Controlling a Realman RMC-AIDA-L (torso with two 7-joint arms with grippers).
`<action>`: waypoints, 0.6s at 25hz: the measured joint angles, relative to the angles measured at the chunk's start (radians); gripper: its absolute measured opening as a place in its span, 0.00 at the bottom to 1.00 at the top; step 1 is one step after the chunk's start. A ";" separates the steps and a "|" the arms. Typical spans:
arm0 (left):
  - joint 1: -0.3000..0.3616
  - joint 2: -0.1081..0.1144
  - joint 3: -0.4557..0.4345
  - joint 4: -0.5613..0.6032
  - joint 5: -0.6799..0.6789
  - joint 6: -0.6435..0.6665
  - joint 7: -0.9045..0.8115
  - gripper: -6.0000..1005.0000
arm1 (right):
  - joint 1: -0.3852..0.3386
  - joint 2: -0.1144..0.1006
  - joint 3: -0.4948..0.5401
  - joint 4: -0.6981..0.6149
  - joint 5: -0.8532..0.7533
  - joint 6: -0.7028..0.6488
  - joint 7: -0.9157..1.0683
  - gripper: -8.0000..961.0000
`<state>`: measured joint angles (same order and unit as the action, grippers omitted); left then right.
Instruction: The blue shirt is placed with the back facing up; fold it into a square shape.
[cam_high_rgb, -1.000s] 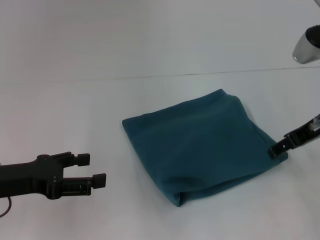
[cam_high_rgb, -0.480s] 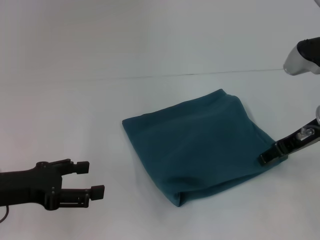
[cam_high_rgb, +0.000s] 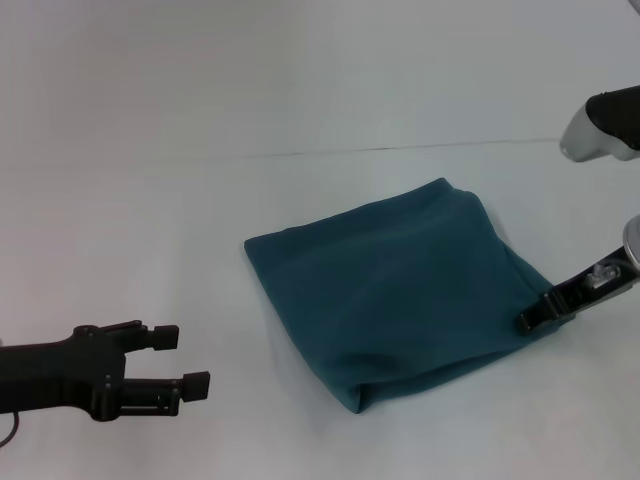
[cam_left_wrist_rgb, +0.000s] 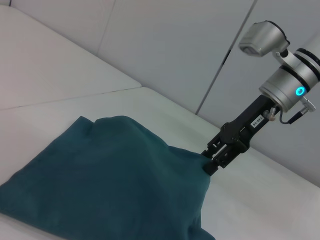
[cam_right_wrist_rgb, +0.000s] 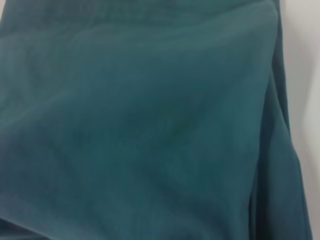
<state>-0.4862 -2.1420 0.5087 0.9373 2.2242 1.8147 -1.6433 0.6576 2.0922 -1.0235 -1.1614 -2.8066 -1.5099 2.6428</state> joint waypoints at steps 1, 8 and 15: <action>-0.001 0.000 0.000 0.000 0.000 0.000 0.000 0.94 | 0.001 0.000 0.000 0.008 0.000 0.005 -0.004 0.70; -0.006 0.000 0.001 0.000 0.000 -0.001 -0.001 0.94 | 0.005 0.000 0.001 0.040 0.001 0.042 -0.008 0.55; -0.006 0.002 0.000 0.000 0.000 -0.002 -0.001 0.94 | 0.005 -0.002 0.008 0.038 0.001 0.046 -0.009 0.22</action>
<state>-0.4924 -2.1399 0.5083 0.9373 2.2244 1.8122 -1.6444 0.6629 2.0907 -1.0158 -1.1237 -2.8055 -1.4636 2.6339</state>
